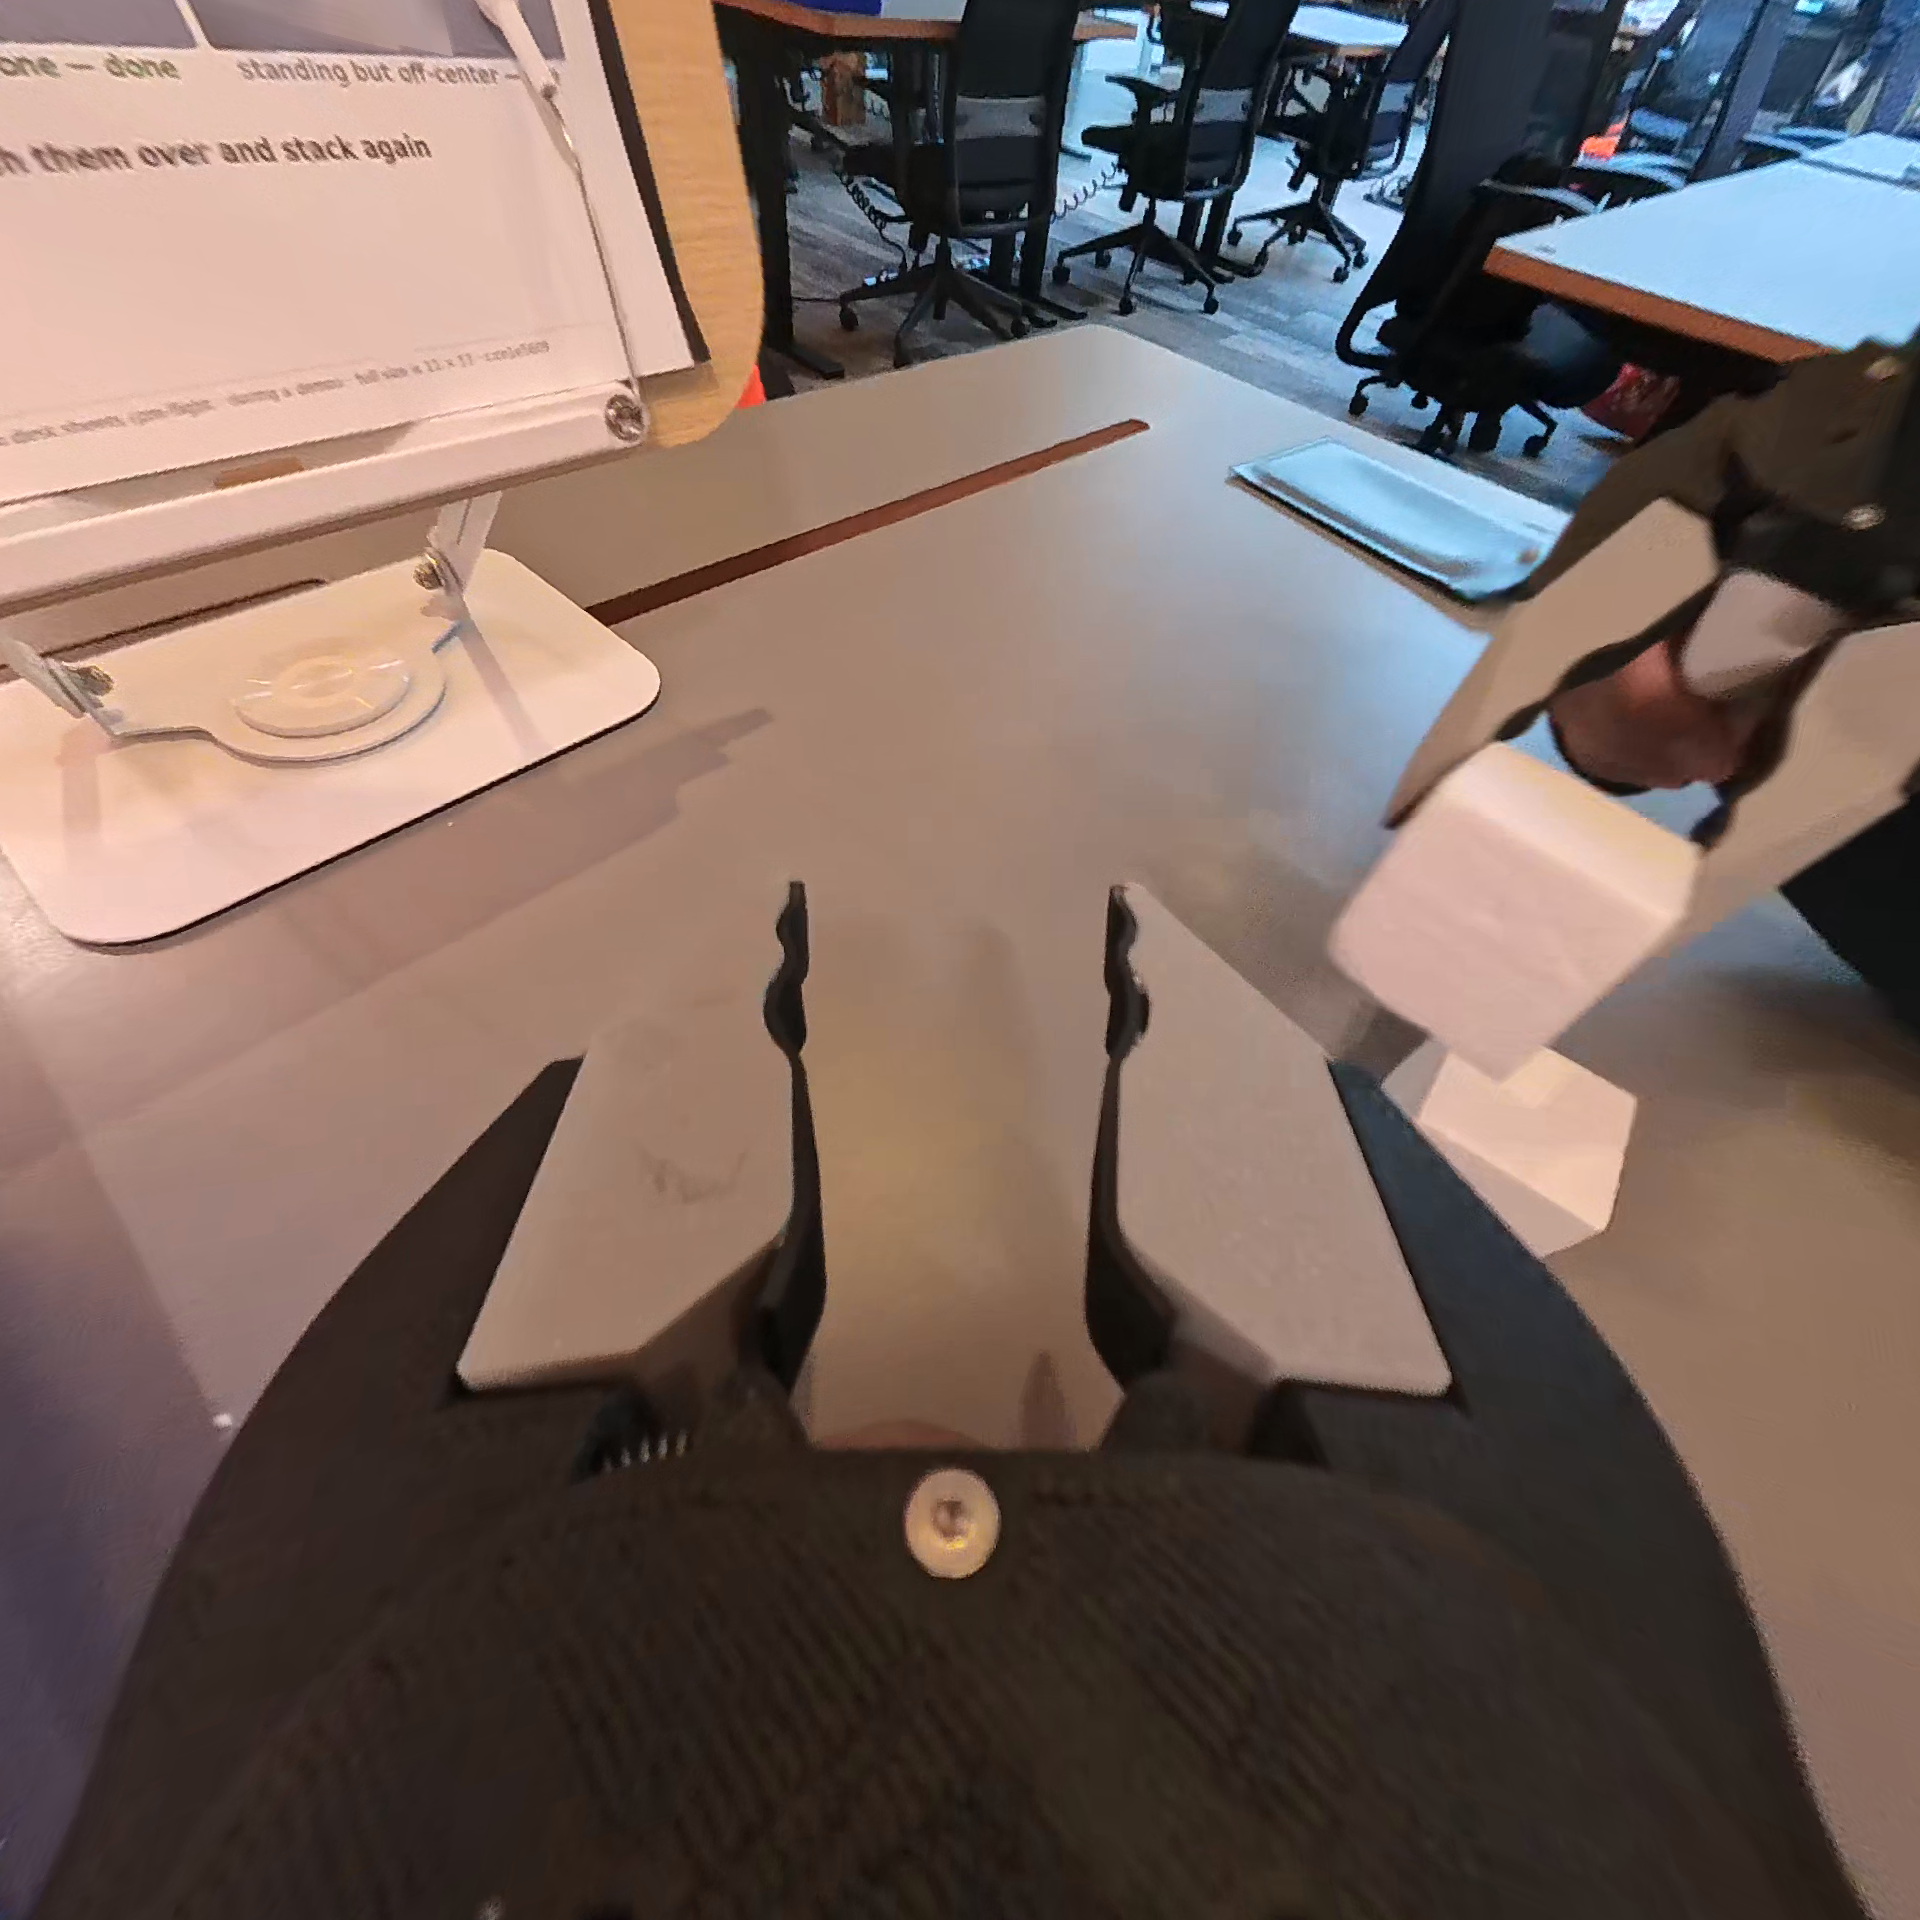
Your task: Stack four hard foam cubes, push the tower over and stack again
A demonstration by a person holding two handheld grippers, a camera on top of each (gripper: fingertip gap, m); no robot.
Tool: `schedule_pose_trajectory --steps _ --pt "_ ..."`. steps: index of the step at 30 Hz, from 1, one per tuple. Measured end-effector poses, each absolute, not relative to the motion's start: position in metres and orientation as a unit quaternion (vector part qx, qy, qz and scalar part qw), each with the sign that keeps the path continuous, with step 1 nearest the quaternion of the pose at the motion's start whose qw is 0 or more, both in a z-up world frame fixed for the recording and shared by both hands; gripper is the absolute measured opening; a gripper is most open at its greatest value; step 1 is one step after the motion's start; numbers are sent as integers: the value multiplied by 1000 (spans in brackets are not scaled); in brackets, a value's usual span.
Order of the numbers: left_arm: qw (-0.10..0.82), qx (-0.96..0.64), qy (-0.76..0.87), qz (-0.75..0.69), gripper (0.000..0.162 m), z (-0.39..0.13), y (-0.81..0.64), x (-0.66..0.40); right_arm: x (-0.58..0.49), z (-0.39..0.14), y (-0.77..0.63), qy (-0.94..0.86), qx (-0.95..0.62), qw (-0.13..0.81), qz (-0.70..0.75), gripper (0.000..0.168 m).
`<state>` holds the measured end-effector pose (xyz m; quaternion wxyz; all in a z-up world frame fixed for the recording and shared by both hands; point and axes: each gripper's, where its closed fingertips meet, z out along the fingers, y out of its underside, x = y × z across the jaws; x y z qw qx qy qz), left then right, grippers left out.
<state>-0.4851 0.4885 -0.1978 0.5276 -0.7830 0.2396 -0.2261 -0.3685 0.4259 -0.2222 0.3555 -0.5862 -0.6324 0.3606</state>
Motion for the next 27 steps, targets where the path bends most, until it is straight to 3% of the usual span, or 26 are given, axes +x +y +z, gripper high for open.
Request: schedule_pose_trajectory --steps 1,27 --pt "523 -786 243 -224 56 -201 489 -483 -366 -222 419 -642 -578 352 360 53" --pt "496 -806 273 -176 56 -222 491 -473 -350 -248 385 -714 -565 274 309 53"
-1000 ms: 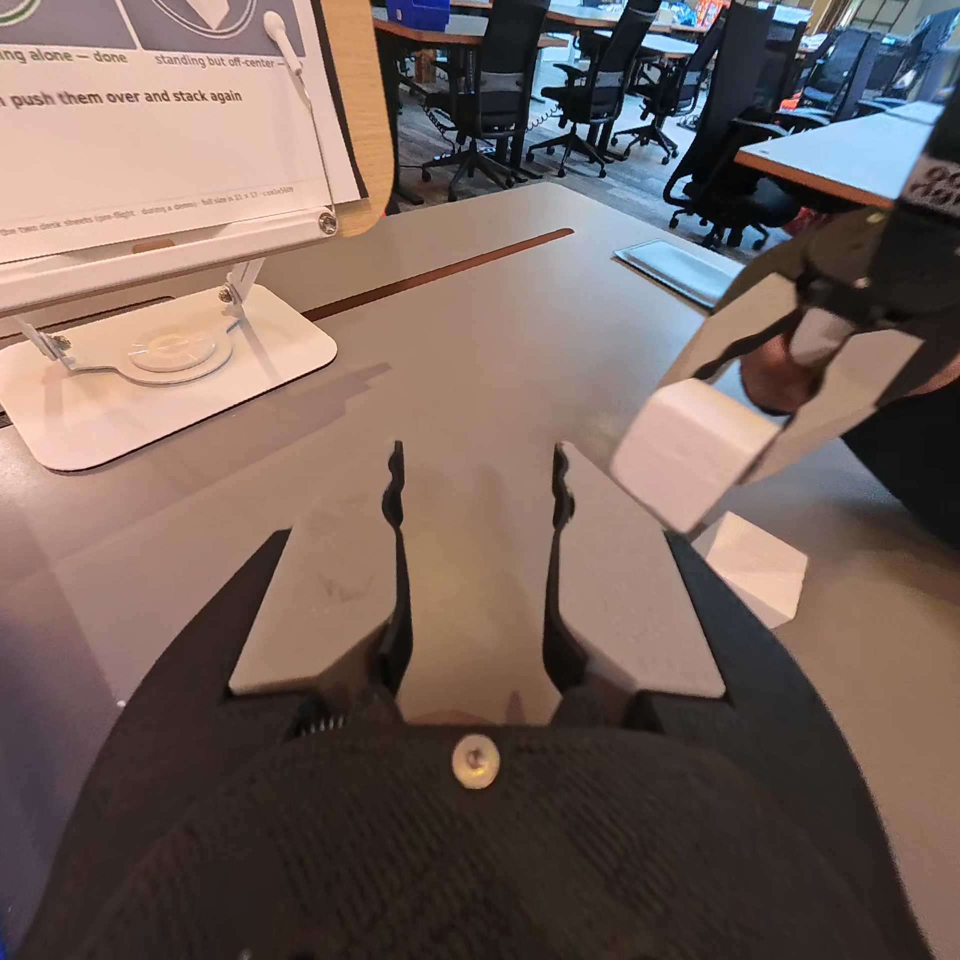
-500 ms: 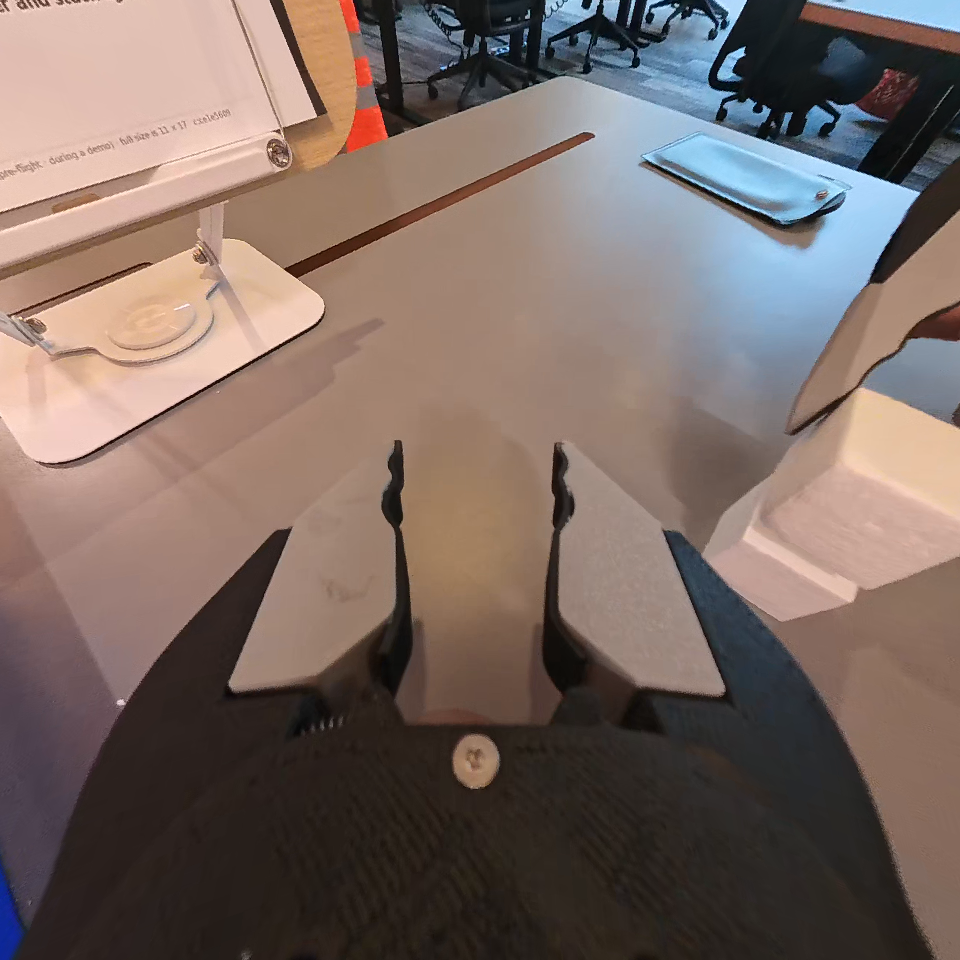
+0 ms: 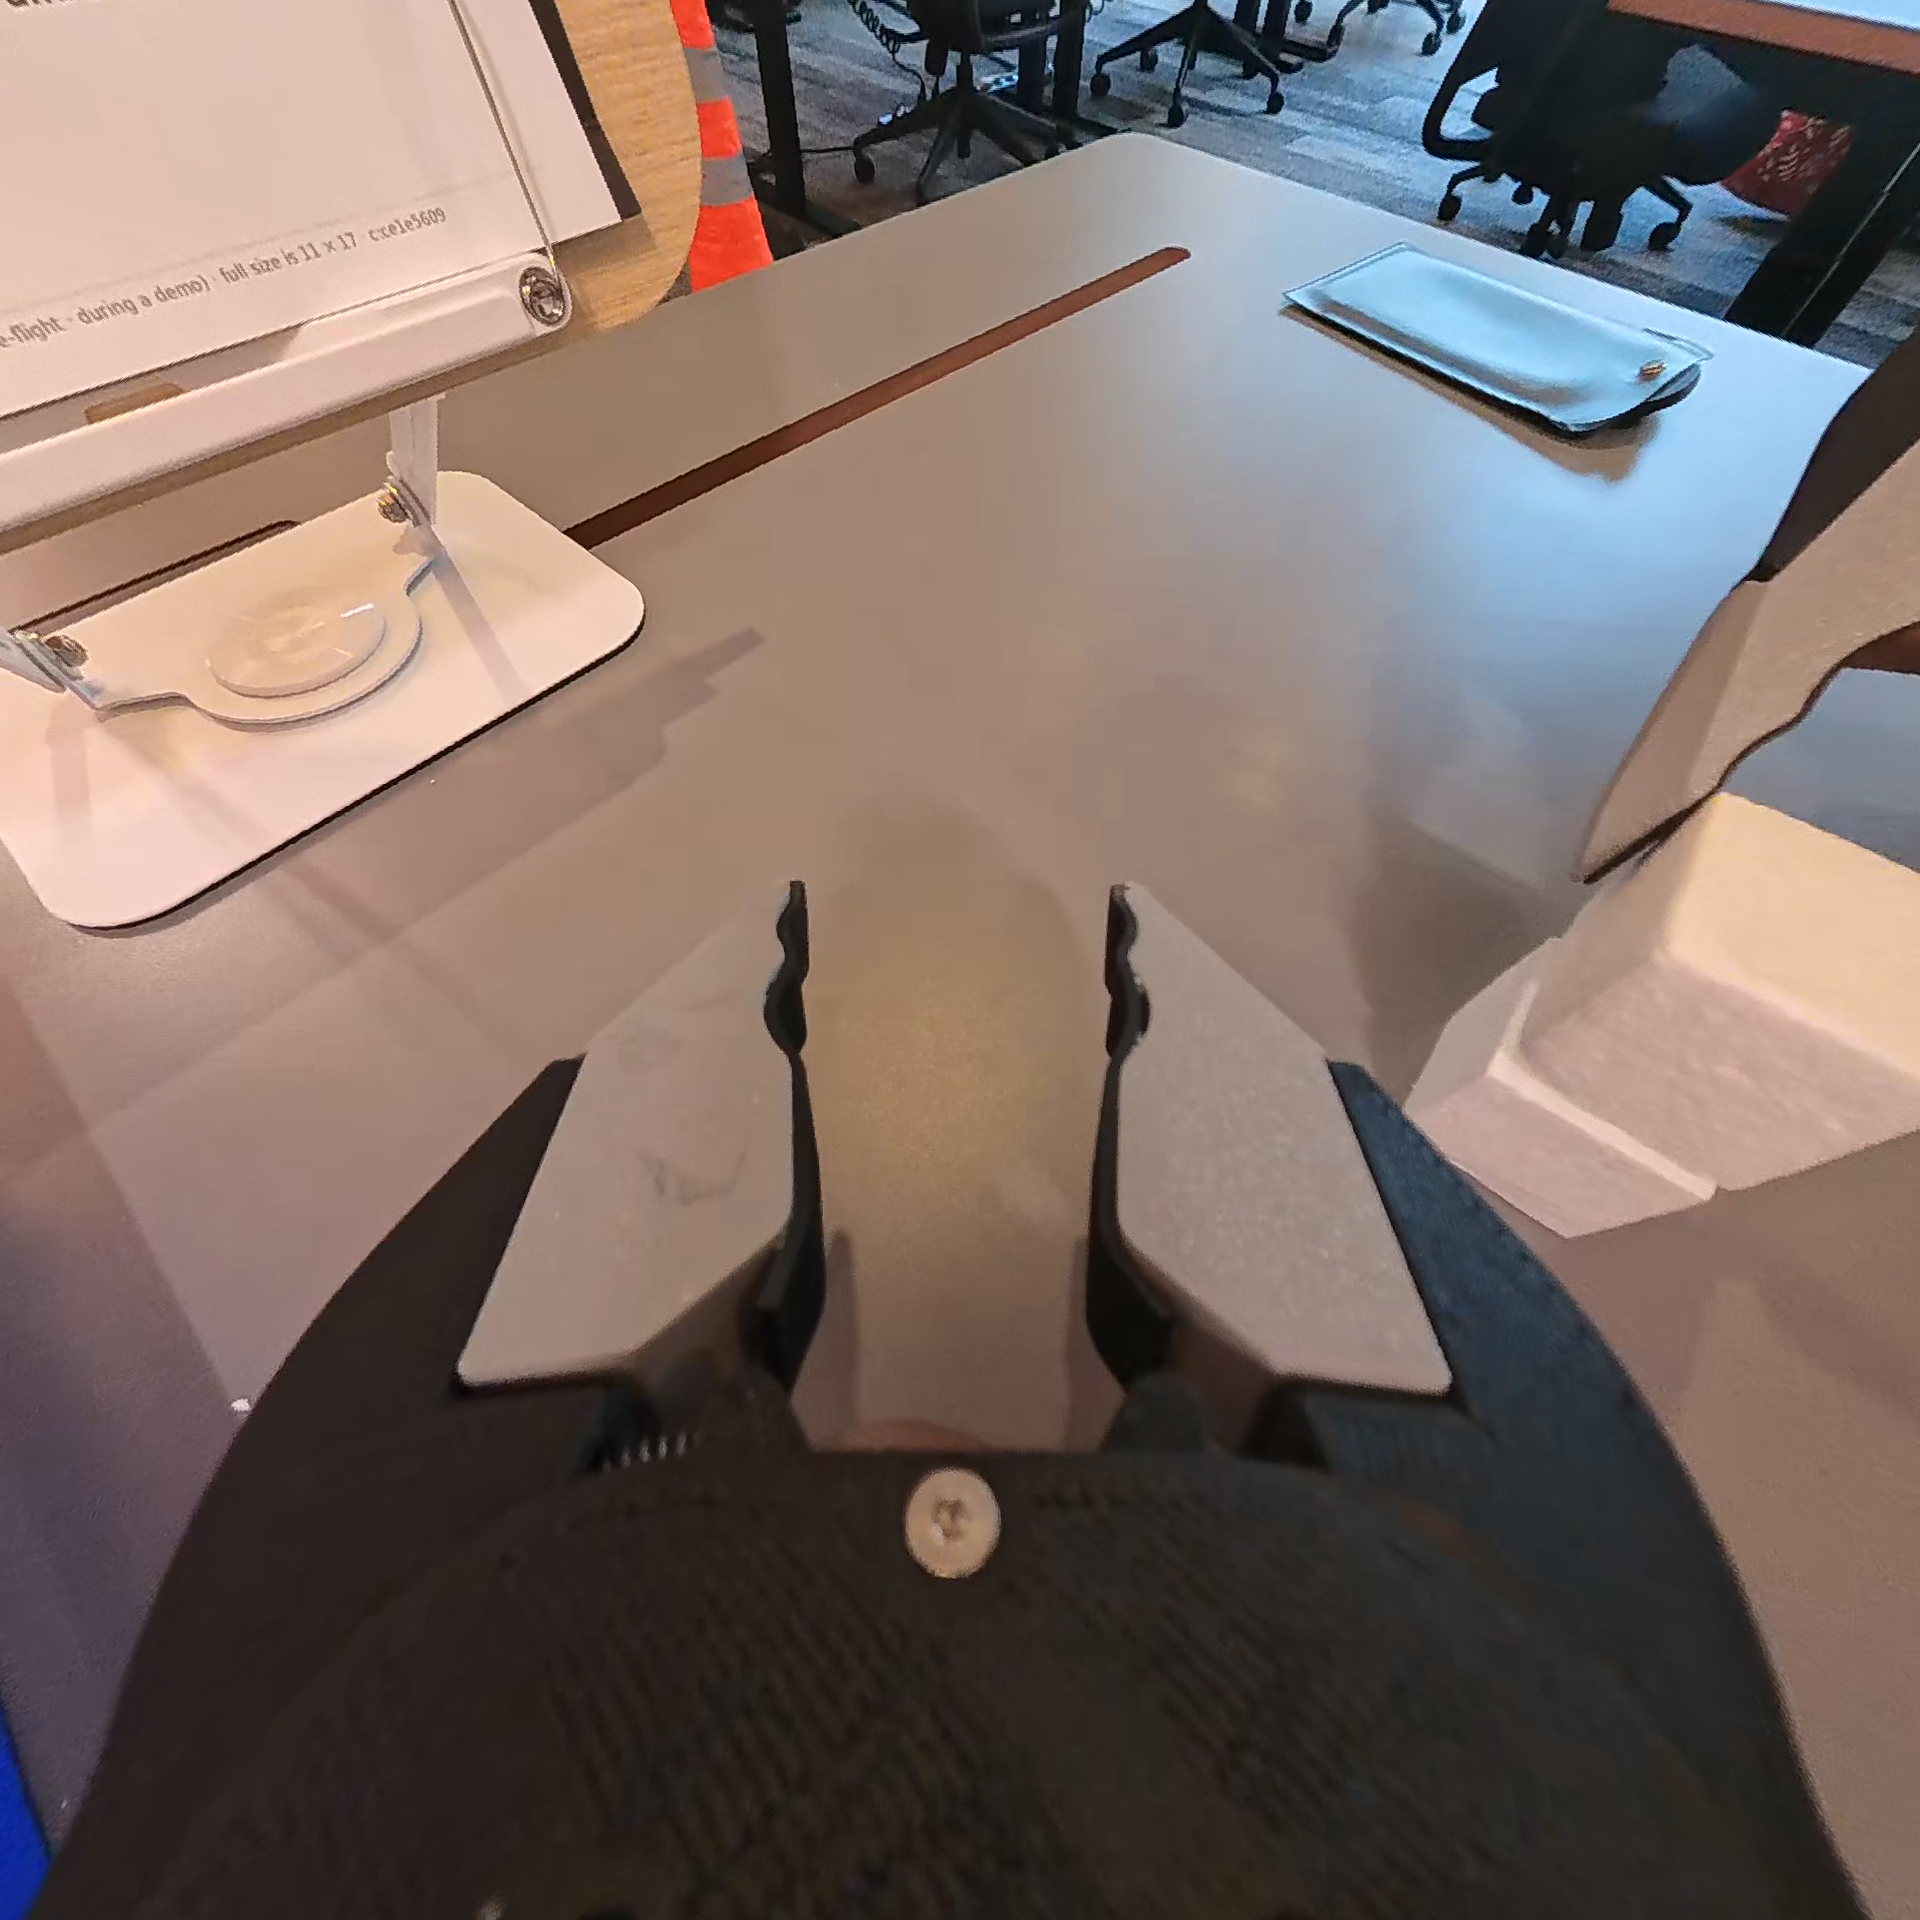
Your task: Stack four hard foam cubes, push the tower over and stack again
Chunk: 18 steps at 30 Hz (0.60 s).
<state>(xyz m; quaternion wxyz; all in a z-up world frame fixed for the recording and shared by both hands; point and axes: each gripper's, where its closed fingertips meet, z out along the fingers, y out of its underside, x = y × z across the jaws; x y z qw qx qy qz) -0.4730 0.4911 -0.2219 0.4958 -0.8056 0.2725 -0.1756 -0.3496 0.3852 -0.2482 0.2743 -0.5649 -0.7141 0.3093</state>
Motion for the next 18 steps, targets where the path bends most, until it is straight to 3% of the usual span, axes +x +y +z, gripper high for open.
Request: schedule_pose_trajectory --steps 18 --pt "492 -809 272 -173 56 -224 492 -473 -352 -254 388 -696 -601 262 294 54"
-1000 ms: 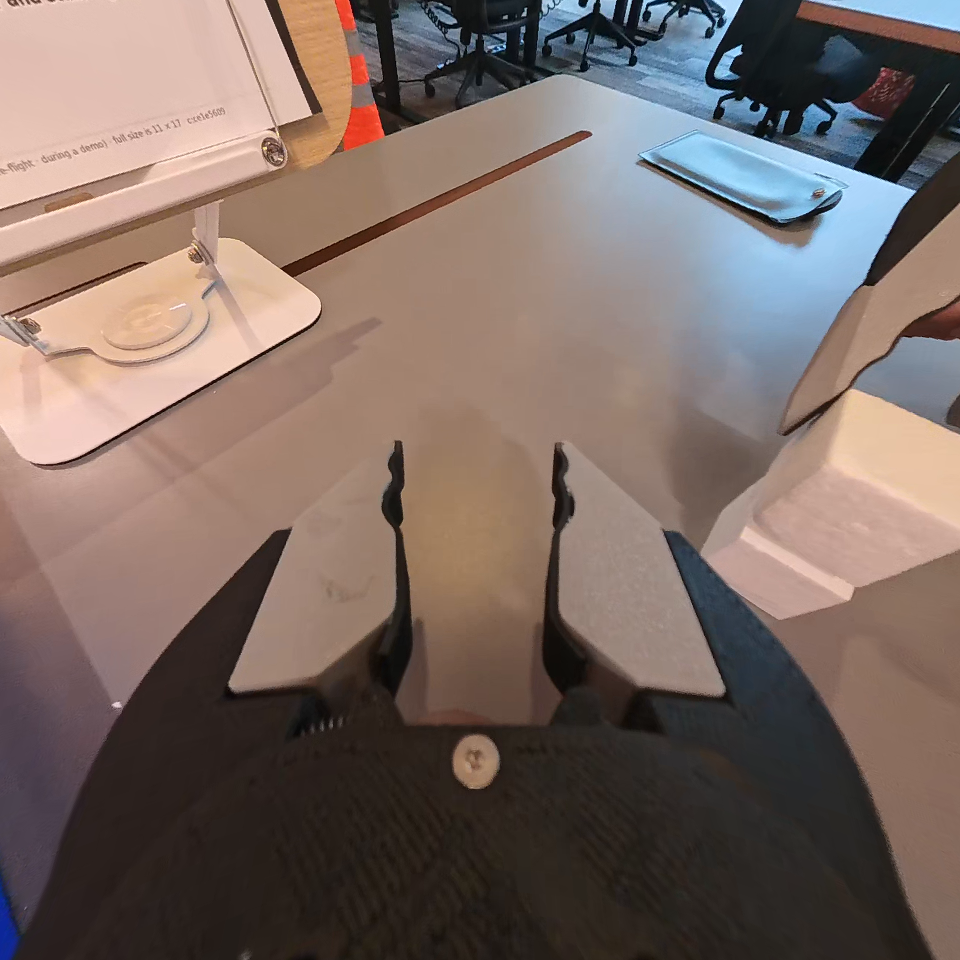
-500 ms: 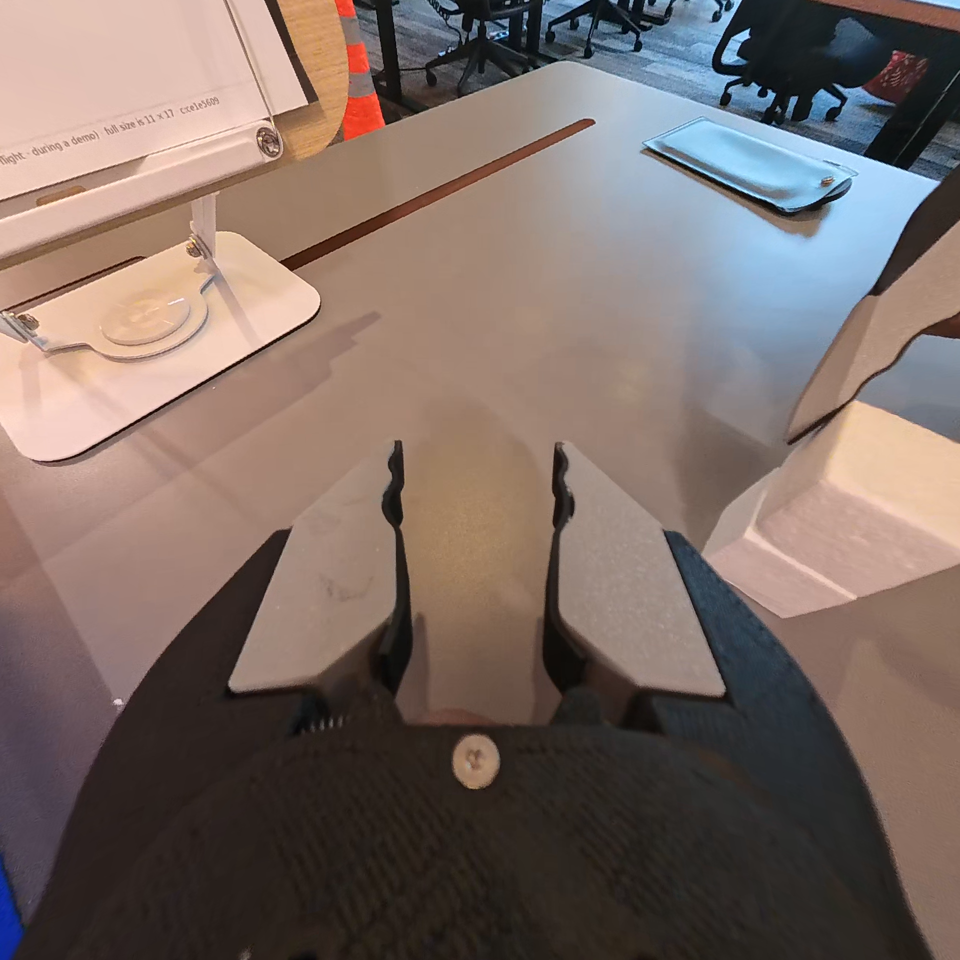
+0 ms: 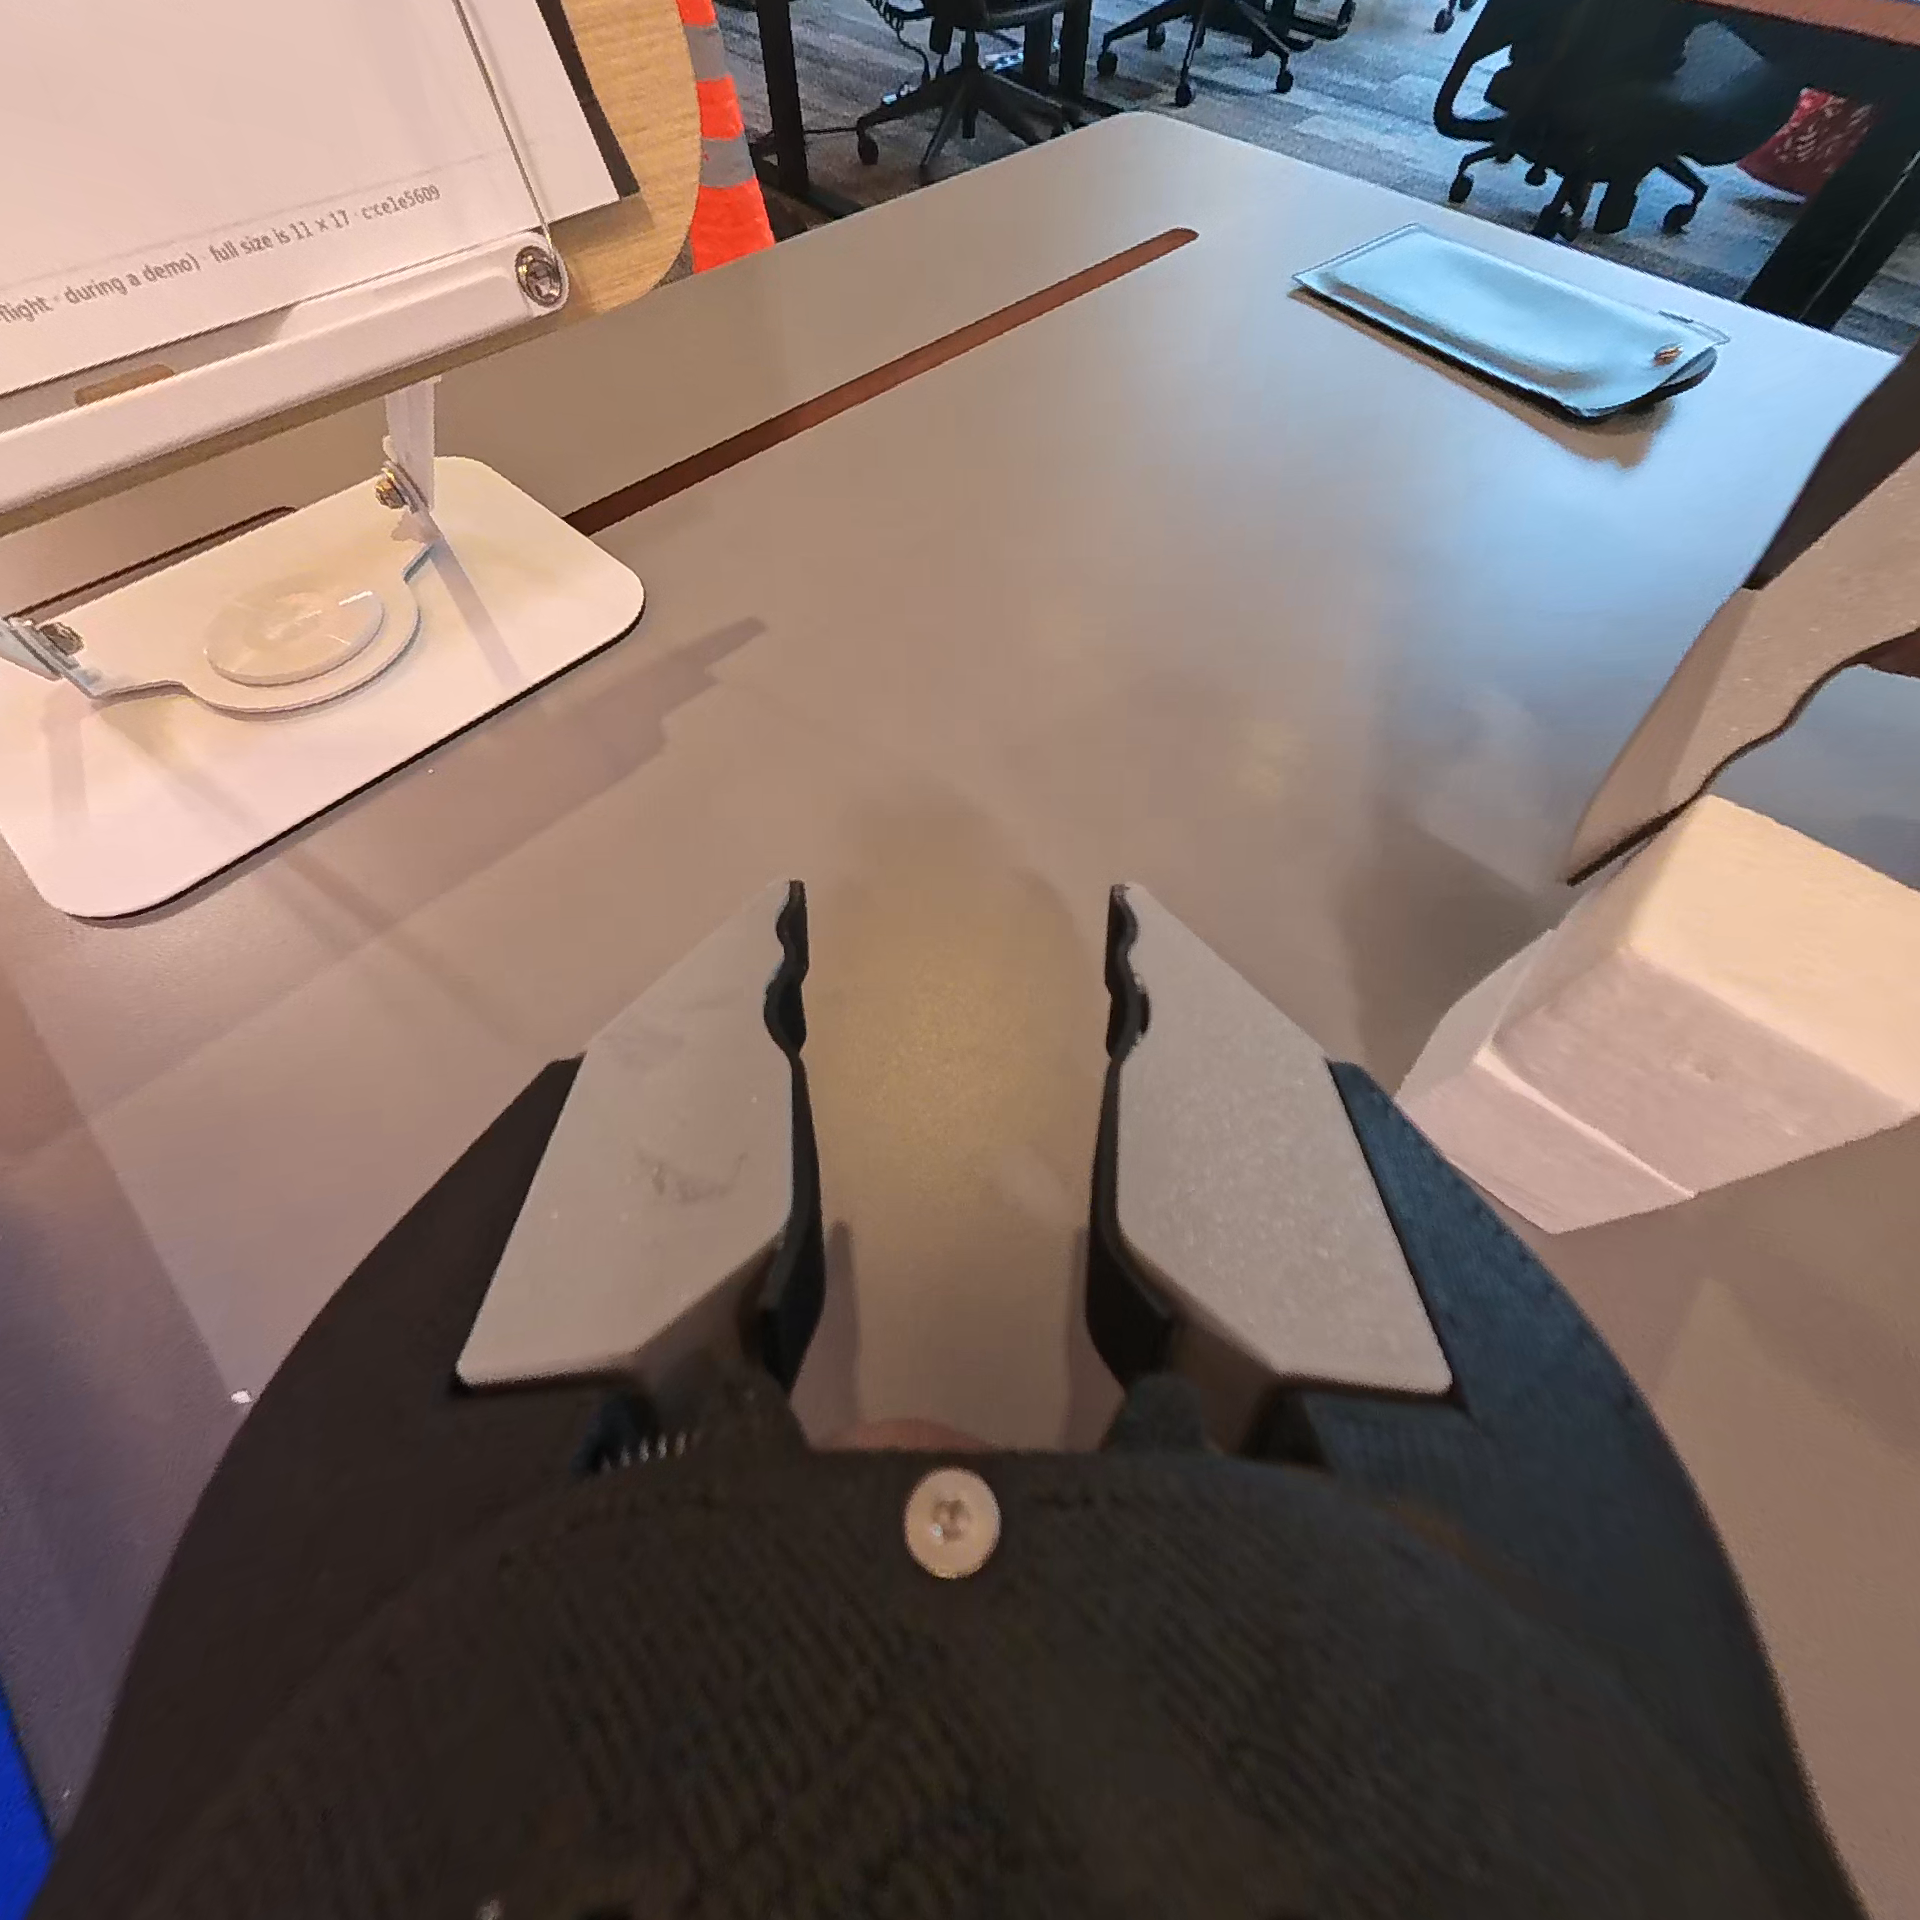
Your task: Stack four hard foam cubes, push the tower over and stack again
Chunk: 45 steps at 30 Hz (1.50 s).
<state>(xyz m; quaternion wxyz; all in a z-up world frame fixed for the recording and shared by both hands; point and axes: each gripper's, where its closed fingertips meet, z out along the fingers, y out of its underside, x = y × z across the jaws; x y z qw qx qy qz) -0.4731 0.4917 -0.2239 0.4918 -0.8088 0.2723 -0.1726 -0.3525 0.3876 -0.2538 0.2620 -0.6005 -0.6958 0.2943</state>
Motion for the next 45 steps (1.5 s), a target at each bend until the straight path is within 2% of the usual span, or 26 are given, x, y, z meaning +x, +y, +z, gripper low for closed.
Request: schedule_pose_trajectory --steps 9,12,14,17,22,25,28,39,41,43,45 --pt "490 -811 269 -171 56 -225 493 -475 -353 -254 390 -684 -614 259 297 54" --pt "488 -812 270 -171 62 -225 492 -477 -353 -248 389 -687 -601 270 307 71" --pt "475 -820 269 -170 72 -228 491 -480 -354 -235 386 -680 -586 283 338 74" --pt "478 -819 265 -174 73 -224 489 -484 -355 -210 380 -662 -556 308 396 79" --pt "472 -808 282 -210 76 -212 472 -487 -351 -167 386 -616 -507 377 471 75" --pt "465 -797 294 -251 75 -200 448 -489 -344 -160 402 -579 -518 391 494 71" --pt "418 -816 325 -232 75 -209 422 -500 -339 -161 415 -552 -537 388 506 69" --pt "171 -909 372 -73 69 -304 358 -558 -337 -172 425 -543 -560 381 497 65" --pt "172 -906 385 -36 57 -307 364 -562 -337 -173 426 -544 -561 382 494 65" --pt "198 -897 391 -52 57 -297 371 -550 -337 -173 426 -543 -562 381 495 64" --pt "266 -876 396 -78 57 -272 387 -531 -337 -174 426 -542 -562 379 497 64"
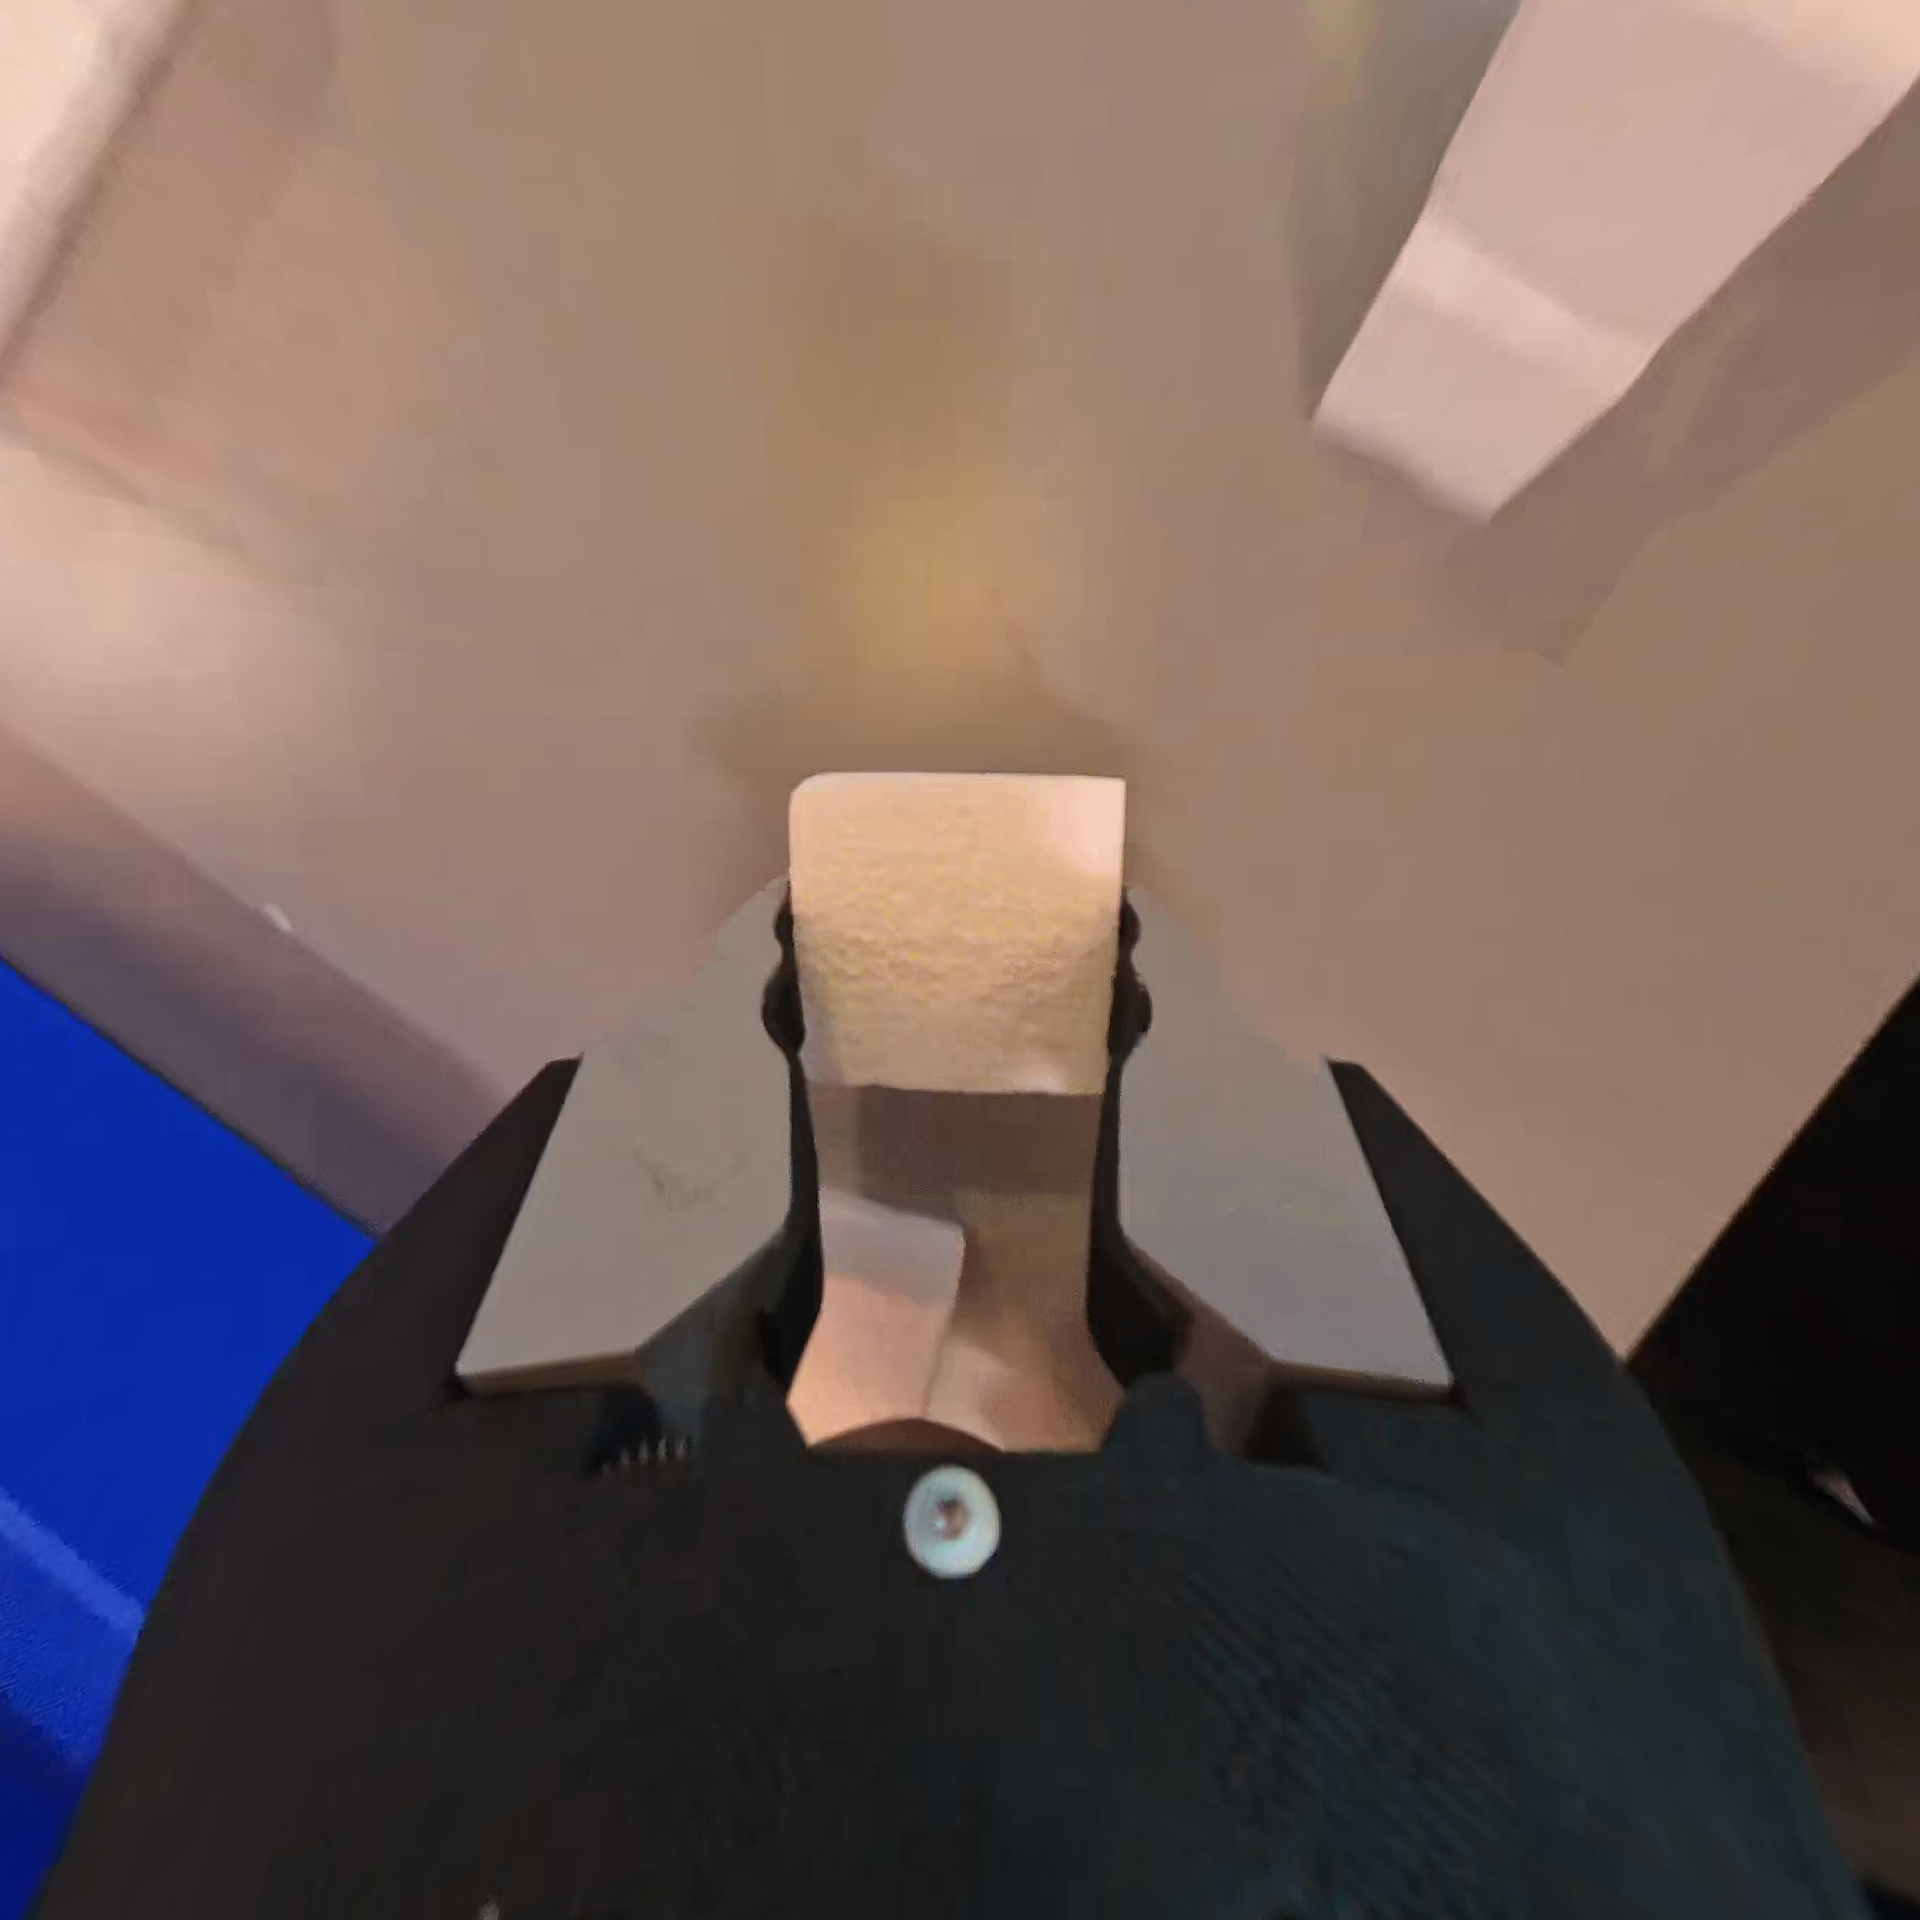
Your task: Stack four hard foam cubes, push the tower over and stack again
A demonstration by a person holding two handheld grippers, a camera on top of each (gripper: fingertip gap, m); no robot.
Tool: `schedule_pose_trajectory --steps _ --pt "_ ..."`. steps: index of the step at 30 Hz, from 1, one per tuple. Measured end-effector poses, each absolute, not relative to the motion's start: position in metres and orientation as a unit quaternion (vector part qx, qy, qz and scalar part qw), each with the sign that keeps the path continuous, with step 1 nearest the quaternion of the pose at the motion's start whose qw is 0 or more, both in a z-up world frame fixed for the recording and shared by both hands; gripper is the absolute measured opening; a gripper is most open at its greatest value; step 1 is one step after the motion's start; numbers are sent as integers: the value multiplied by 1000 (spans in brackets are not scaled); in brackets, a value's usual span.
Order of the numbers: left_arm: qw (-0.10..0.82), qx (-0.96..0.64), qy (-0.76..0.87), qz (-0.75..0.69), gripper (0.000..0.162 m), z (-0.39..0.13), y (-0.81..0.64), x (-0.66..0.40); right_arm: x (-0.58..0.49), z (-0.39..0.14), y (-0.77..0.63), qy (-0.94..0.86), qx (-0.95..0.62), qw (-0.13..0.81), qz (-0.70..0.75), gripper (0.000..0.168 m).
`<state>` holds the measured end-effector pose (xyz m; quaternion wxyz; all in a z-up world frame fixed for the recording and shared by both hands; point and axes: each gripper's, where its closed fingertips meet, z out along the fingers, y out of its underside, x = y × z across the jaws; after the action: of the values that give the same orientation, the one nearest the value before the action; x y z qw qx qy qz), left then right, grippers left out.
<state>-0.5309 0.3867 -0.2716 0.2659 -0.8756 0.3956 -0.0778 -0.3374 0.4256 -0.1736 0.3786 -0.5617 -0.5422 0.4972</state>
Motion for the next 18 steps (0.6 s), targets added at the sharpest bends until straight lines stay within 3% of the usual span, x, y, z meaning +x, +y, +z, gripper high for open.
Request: schedule_pose_trajectory --steps 6,13,18 --pt "520 -700 383 -306 57 -153 416 -434 -345 -173 422 -540 -557 381 504 66" --pt "554 -623 372 -409 57 -138 432 -378 -355 -152 423 -501 -526 432 535 71" --pt "561 -586 379 -445 57 -133 418 -364 -356 -135 418 -458 -505 414 603 70"
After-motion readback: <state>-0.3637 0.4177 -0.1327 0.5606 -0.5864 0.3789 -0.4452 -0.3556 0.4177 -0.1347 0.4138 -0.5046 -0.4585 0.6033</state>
